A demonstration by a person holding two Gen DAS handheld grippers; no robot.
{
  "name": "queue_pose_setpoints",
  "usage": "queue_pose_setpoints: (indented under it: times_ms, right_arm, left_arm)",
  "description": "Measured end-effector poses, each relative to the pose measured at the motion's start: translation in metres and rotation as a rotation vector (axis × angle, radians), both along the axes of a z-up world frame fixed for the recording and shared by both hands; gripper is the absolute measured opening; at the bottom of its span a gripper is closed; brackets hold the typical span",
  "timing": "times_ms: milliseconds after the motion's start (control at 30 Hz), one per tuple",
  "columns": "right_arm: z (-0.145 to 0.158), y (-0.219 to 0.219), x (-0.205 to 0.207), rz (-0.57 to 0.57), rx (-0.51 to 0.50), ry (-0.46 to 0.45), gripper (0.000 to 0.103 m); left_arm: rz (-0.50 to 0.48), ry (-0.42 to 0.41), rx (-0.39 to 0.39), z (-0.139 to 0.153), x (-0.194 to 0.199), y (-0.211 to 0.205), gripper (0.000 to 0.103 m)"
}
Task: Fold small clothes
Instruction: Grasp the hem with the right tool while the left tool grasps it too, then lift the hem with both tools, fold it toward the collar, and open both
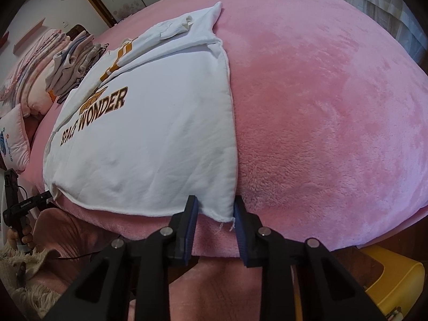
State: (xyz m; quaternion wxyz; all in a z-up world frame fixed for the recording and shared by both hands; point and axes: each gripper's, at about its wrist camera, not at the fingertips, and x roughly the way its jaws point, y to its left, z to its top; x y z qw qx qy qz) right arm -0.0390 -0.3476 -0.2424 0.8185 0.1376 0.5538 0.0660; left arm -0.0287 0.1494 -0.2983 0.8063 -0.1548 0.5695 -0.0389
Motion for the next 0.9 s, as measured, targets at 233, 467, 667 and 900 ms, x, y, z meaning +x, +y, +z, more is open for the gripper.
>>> queue_pose_setpoints:
  times_ms: [233, 467, 667, 900]
  right_arm:
    - [-0.003, -0.008, 0.000, -0.018, 0.023, 0.006, 0.026]
    - [0.005, -0.002, 0.001, 0.017, 0.014, -0.009, 0.007]
    - [0.033, -0.019, -0.001, -0.026, 0.075, -0.097, 0.006]
    - [0.076, -0.020, 0.016, -0.022, 0.133, -0.200, 0.006]
  left_arm:
    - [-0.037, -0.002, 0.026, 0.000, 0.000, -0.009, 0.036]
    - [-0.030, 0.043, -0.047, 0.006, 0.006, -0.007, 0.005]
    - [0.116, -0.033, -0.266, 0.036, 0.005, 0.028, 0.005]
    - [0.175, -0.109, -0.388, 0.074, 0.021, 0.027, 0.005]
